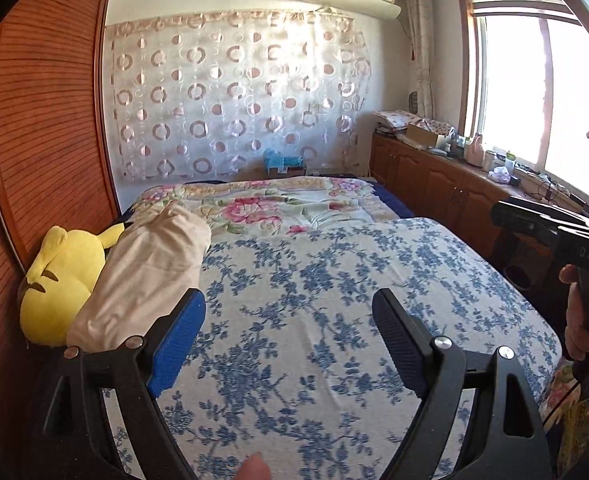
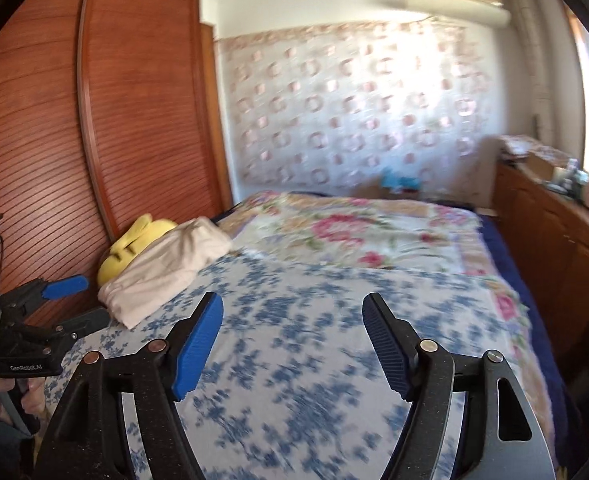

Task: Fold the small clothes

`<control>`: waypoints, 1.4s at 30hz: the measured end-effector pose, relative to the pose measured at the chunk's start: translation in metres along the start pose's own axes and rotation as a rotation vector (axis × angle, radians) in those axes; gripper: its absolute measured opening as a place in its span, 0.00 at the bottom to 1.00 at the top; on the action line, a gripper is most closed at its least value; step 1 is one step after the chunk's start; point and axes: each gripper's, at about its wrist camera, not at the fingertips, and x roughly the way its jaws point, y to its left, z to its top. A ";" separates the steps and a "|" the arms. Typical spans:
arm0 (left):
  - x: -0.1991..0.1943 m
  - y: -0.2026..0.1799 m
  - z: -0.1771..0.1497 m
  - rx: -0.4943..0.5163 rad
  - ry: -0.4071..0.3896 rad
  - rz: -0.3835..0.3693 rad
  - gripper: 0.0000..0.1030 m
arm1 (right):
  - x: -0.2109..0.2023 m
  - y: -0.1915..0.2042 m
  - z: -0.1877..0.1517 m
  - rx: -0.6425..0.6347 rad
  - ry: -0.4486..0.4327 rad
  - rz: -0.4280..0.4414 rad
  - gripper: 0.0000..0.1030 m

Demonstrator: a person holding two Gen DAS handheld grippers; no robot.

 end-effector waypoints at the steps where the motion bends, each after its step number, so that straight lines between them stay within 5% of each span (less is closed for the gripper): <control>1: -0.002 -0.002 0.001 -0.002 -0.005 0.000 0.83 | -0.010 0.000 -0.002 0.005 -0.010 -0.025 0.72; 11: -0.019 -0.025 0.009 0.004 -0.038 0.018 0.83 | -0.056 0.013 -0.013 0.028 -0.055 -0.128 0.72; 42: -0.034 -0.028 0.013 -0.011 -0.074 0.038 0.83 | -0.055 0.006 -0.035 0.016 -0.085 -0.131 0.72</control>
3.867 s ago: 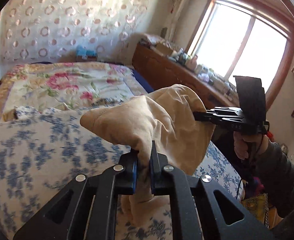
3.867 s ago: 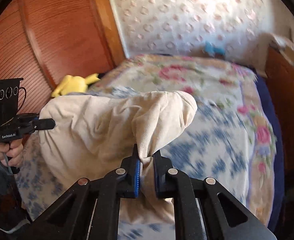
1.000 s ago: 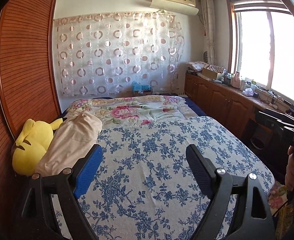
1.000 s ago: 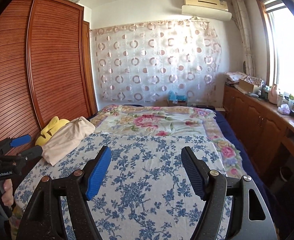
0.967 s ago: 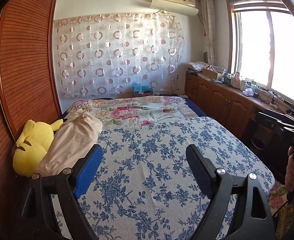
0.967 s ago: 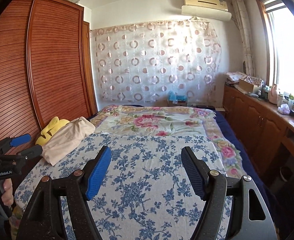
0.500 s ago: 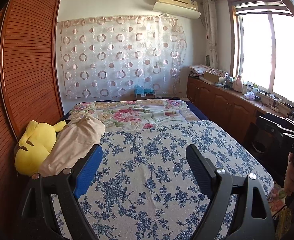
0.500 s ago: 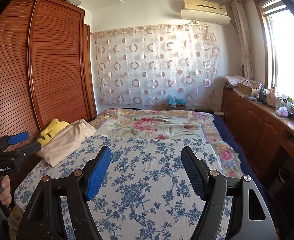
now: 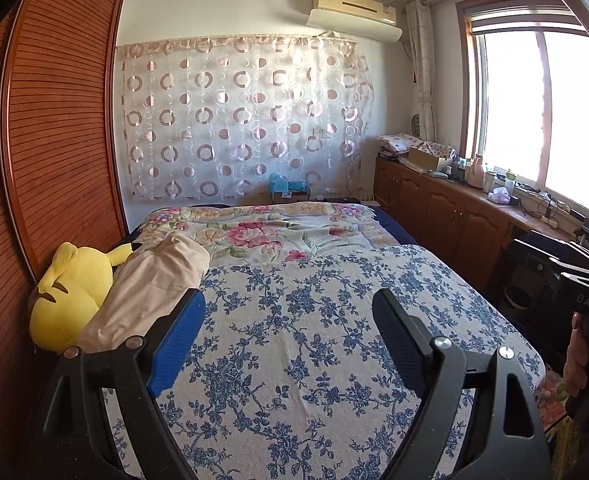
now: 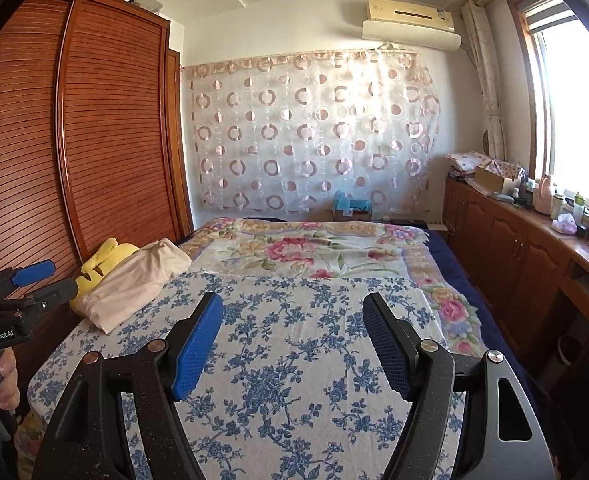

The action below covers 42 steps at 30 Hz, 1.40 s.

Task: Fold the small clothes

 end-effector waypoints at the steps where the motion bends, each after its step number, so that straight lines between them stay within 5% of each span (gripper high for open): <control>1: 0.000 0.000 0.000 0.000 0.000 -0.001 0.83 | 0.000 -0.001 0.001 0.000 -0.001 0.000 0.72; 42: -0.006 0.000 0.007 0.006 -0.022 0.010 0.83 | -0.006 -0.004 -0.007 0.001 -0.020 0.001 0.72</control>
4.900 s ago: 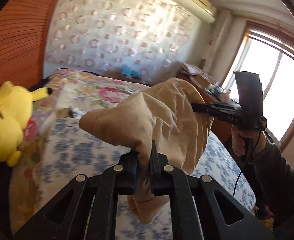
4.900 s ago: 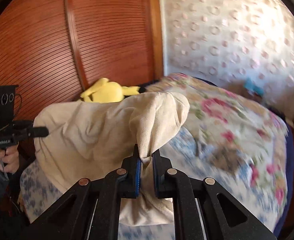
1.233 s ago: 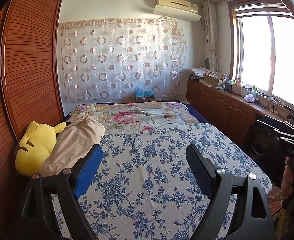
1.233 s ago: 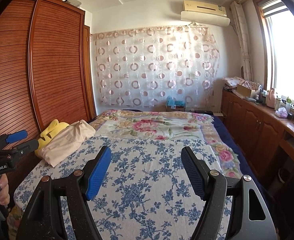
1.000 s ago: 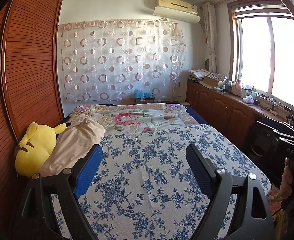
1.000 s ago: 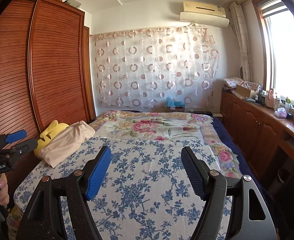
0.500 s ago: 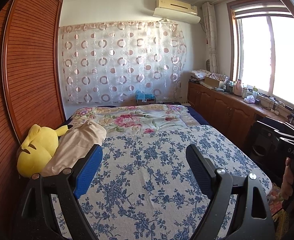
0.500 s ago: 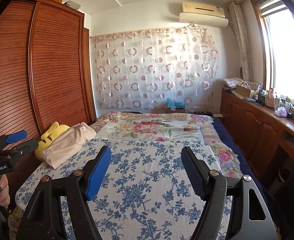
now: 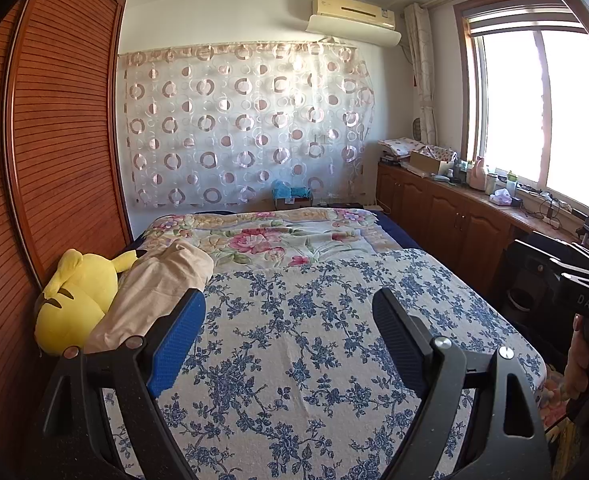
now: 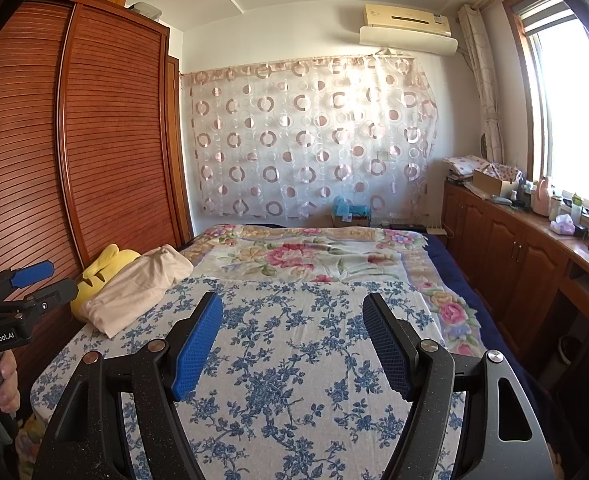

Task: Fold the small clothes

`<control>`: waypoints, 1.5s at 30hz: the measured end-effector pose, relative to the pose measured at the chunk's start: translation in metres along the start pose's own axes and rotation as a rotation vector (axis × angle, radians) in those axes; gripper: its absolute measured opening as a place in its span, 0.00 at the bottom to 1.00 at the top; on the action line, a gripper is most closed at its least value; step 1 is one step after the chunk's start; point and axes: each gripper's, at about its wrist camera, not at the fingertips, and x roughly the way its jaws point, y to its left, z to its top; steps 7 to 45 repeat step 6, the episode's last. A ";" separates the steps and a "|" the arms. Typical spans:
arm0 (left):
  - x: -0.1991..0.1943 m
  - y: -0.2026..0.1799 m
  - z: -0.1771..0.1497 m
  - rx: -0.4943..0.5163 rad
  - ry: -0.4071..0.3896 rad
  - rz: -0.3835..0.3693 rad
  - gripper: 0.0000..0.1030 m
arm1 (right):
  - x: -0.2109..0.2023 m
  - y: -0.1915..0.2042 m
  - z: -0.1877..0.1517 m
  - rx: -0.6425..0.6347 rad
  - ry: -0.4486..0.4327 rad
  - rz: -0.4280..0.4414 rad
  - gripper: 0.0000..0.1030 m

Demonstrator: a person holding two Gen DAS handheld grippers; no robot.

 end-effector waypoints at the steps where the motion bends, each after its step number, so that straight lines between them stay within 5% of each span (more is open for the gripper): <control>1: 0.000 0.000 0.000 0.000 0.000 -0.001 0.83 | 0.000 0.000 0.001 0.001 0.000 0.000 0.72; 45: 0.000 0.000 -0.001 0.000 0.000 0.000 0.83 | 0.001 0.000 0.000 0.001 0.000 0.001 0.72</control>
